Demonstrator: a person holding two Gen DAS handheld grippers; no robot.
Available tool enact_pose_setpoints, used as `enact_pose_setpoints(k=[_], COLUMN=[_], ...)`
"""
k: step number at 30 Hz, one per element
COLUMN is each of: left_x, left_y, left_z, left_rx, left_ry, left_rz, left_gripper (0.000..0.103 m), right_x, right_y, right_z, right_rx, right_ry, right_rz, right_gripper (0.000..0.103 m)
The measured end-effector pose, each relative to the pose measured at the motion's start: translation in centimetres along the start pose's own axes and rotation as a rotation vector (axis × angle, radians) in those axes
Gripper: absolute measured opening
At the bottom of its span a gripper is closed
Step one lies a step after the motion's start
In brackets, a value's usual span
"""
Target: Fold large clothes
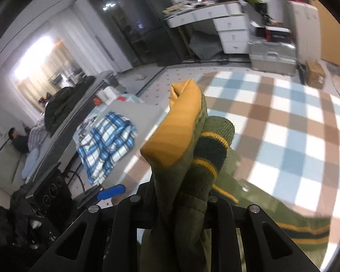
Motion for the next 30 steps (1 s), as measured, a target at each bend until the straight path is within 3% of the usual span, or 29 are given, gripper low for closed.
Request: enact_pose_setpoints(k=[7,8,11,14,17,19,21,23,25,26,27,29,30], left_x=[1.7,1.9,3.1,3.7,2.7,2.3,2.5,2.7,2.5,2.4,2.2,1.6,1.3], left_y=[-4.0,-4.3,-5.0,-5.8,-6.0,-5.0,-4.5,-4.2,-3.3,-2.9,-2.5,-2.2,-2.3], left_z=[1.8,1.5,1.3,3.5,5.4,6.3,6.8,5.9,4.4,3.9,3.6,4.0,4.1], left_rx=[0.034,0.031,0.024,-0.017,-0.106,-0.170,-0.148,-0.184,-0.264,-0.266,-0.253,-0.234,-0.204], left_ry=[0.007,0.014,0.024,-0.037,-0.085,-0.117,-0.133,-0.116,-0.099,-0.091,-0.085,-0.112,-0.109], left_rz=[-0.068,-0.077,-0.089,-0.065,-0.083,-0.057,-0.041,-0.063,-0.040,-0.022,-0.002,0.034,0.043], left_gripper=[0.072,0.072,0.072,0.072,0.072,0.072,0.072,0.072,0.072,0.072,0.072,0.073,0.073], right_x=[5.1,6.1,8.0,6.4,3.1,1.1,-0.5,-3.3,-6.0,-8.1,-9.5,-11.2,-11.3], right_y=[-2.2,-2.4,-3.7,-3.2,1.0,2.9,3.9,5.2,6.6,7.6,8.1,8.6,8.7], right_z=[3.1,3.1,3.5,4.4,3.2,1.1,-1.3,-4.2,-6.8,-8.7,-9.9,-10.3,-9.7], right_rx=[0.066,0.087,0.113,0.095,0.225,0.293,0.287,0.308,0.331,0.366,0.371,0.340,0.329], right_ry=[0.009,0.031,0.052,0.002,0.057,0.114,0.177,0.256,0.340,0.419,0.474,0.499,0.467], right_rz=[-0.037,-0.035,-0.084,-0.086,0.098,0.177,0.200,0.241,0.293,0.318,0.326,0.334,0.337], right_gripper=[0.021,0.013,0.013,0.014,0.018,0.026,0.057,0.077,0.079,0.083,0.095,0.103,0.103])
Point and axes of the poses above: each gripper's, at about its wrist camera, not at the fingertips, and z roughly the way its jaws point, y to its right, x to its top, the point moved 1 cm from there along z, roughly the way its jaws point, and after that the axes turned 4 degrees about -z, right-handed, at the moved point
